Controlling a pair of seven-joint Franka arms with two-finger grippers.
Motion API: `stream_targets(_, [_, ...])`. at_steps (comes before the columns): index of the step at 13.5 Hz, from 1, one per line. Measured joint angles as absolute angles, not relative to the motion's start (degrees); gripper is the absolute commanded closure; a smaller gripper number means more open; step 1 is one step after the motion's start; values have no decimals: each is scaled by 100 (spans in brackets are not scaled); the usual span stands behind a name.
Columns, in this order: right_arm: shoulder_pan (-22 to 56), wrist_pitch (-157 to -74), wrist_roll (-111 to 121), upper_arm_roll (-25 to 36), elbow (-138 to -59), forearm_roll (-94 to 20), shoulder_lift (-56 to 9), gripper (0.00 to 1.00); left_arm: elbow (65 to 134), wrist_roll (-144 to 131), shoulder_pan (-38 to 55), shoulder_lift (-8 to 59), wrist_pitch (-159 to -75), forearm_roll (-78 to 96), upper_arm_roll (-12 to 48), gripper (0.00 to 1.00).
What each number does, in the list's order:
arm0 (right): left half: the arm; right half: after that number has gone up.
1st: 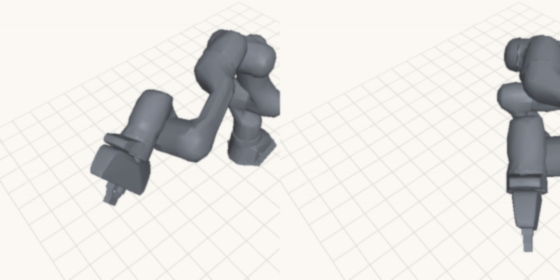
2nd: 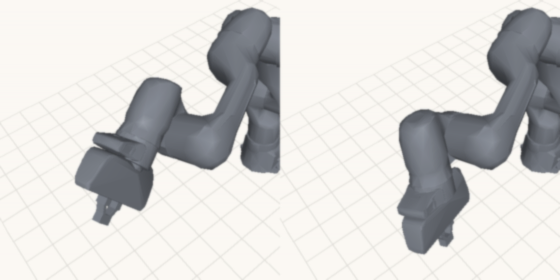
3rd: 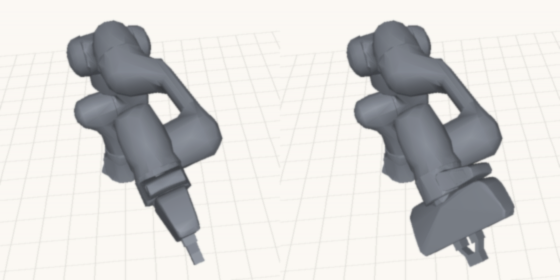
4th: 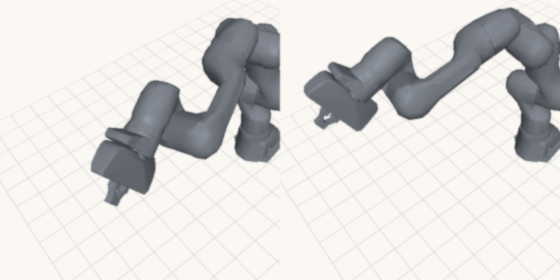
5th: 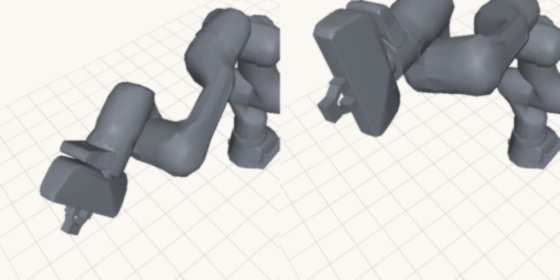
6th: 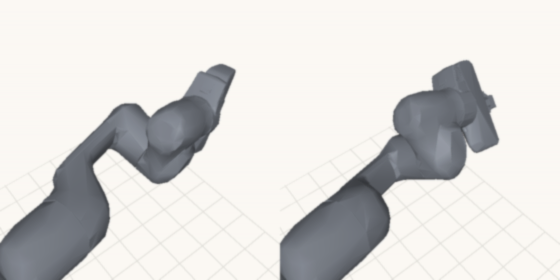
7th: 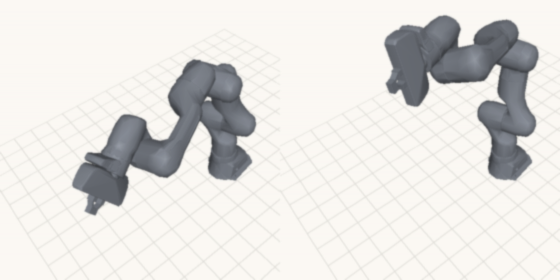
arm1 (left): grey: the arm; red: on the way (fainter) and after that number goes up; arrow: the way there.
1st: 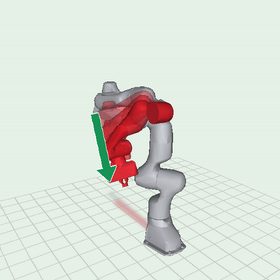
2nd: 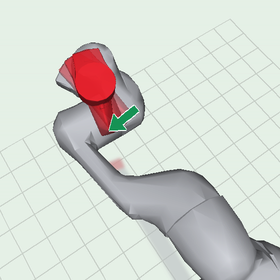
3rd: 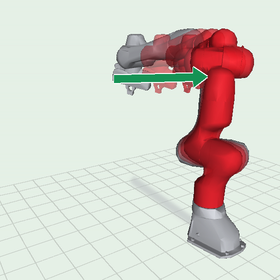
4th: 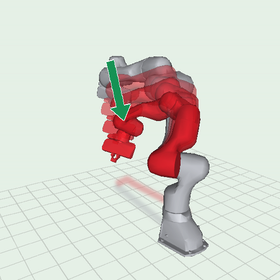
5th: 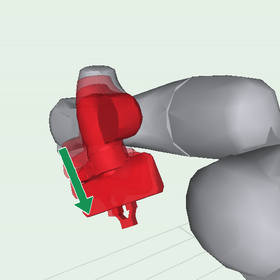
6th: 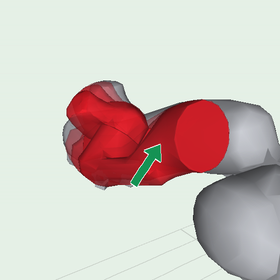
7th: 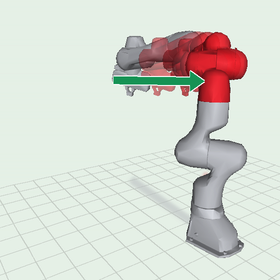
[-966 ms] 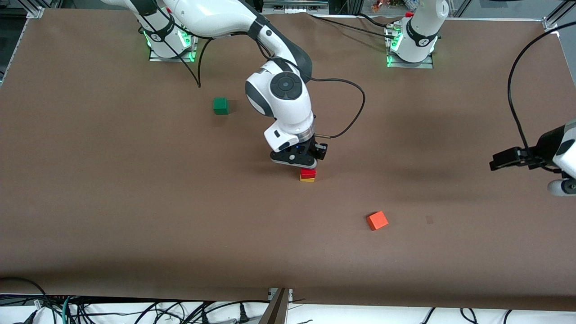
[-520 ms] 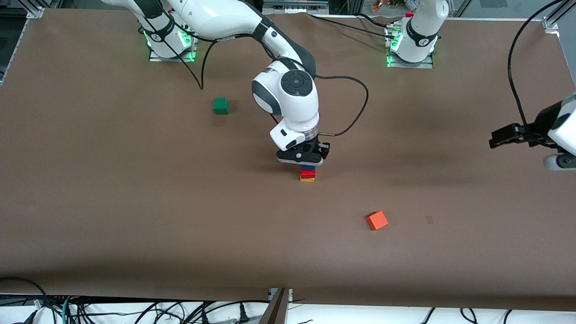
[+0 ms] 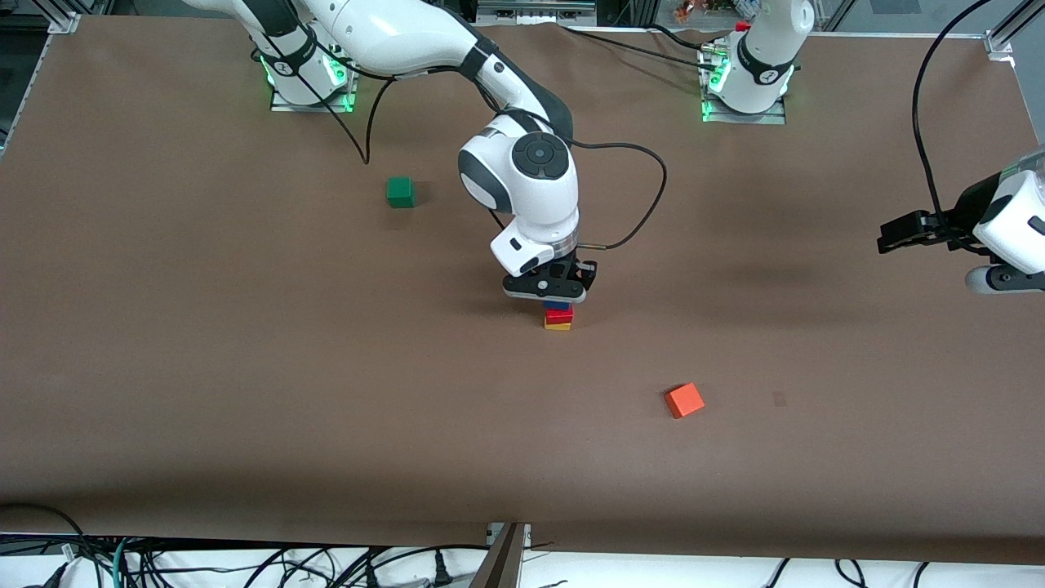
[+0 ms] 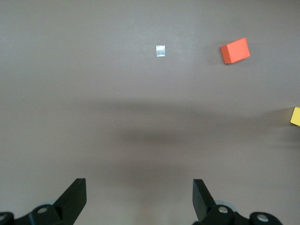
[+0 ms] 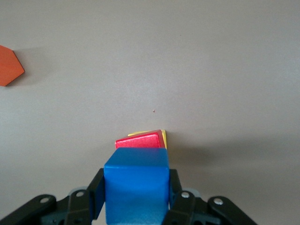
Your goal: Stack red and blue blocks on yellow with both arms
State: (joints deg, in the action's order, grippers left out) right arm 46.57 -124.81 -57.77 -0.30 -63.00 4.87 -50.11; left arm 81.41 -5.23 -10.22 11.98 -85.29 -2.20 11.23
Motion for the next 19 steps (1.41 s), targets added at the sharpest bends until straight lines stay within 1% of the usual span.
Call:
stream_targets(4, [4659, -12514, -5773, -19, -6300, 488, -5046, 23, 8143, -523, -1023, 1198, -8529, -220, 1123, 0])
stream_targets(5, [4659, -12515, -5773, -15, -6300, 488, -5049, 15, 8143, -523, -1023, 1198, -8530, -220, 1123, 0])
stream_targets(6, [4659, -12516, -5773, -9, -6300, 488, -5050, 12, 8143, -523, -1024, 1198, -8530, -220, 1123, 0])
stream_targets(8, [4659, -12520, -5773, 4, -6295, 488, -5050, 1, 8143, -523, -1024, 1198, -8531, -220, 1123, 0])
stream_targets(13, [4645, -12518, -5766, 28, -6242, 488, -5049, 1, 8143, -523, -1025, 1198, -8532, -220, 1123, 0])
stream_targets(15, [4619, -12396, -5766, 44, -6198, 488, -5047, 1, 8143, -523, -1025, 1198, -8532, -220, 1123, 0])
stream_targets(17, [4466, -12060, -5756, 60, -6046, 469, -4971, 0, 8143, -523, -1026, 1198, -8532, -220, 1122, 0])
stream_targets(19, [4186, -11515, -5456, 72, -5913, 216, -4702, 0, 8144, -523, -1026, 1198, -8533, -220, 1122, 0])
